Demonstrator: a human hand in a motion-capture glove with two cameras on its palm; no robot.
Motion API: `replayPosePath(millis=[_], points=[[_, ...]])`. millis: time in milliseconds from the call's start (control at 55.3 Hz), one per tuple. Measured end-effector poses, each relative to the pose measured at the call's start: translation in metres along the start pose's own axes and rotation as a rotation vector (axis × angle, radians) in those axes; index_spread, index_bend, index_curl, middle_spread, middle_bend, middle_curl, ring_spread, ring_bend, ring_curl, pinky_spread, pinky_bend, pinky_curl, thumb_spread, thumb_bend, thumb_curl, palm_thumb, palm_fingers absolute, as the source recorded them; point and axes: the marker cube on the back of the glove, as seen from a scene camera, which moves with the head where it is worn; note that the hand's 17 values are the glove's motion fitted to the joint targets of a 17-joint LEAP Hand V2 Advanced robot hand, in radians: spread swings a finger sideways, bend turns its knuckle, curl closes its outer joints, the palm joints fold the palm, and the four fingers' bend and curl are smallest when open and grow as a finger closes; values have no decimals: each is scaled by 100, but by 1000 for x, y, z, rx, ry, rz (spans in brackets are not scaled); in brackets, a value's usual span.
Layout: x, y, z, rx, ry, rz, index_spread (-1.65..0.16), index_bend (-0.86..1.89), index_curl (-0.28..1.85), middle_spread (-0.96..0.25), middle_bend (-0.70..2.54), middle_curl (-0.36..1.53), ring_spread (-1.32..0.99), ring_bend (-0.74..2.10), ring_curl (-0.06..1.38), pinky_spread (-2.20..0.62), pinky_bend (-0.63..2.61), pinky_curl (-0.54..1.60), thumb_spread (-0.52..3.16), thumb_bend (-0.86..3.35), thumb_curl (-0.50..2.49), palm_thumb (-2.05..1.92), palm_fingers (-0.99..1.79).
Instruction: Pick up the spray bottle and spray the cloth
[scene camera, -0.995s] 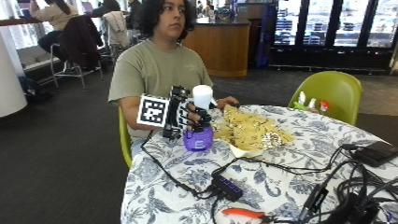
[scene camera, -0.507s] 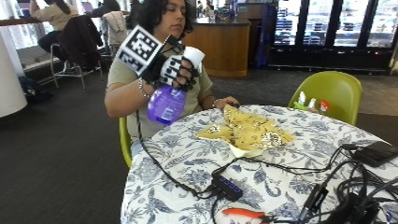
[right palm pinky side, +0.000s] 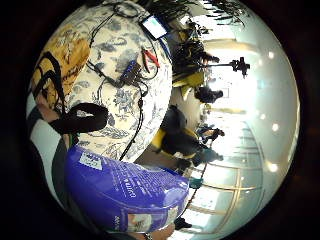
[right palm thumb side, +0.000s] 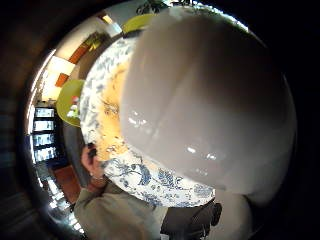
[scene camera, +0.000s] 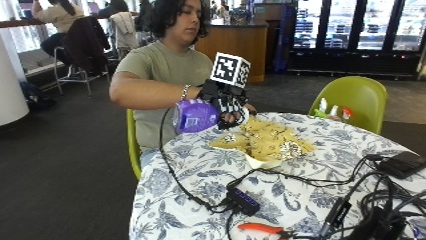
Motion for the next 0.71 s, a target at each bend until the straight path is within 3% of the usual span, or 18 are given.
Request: replayPosePath(millis=[308,507,706], points=[[12,-6,-61,200,-247,36,-29,24,53,-19,50,51,-20,56,46,-28,43,39,19,-3,75,103,133],[-5,-28,-121,424,-856,-32,-30,23,54,-19,49,51,-20,56,46,-28,43,39,19,-3,76,102,133],[-77,-81,-158,627,-1580,-174,-29,21,55,-18,48,50,-19,55,47,-28,44,39,20,-3,77,102,131]])
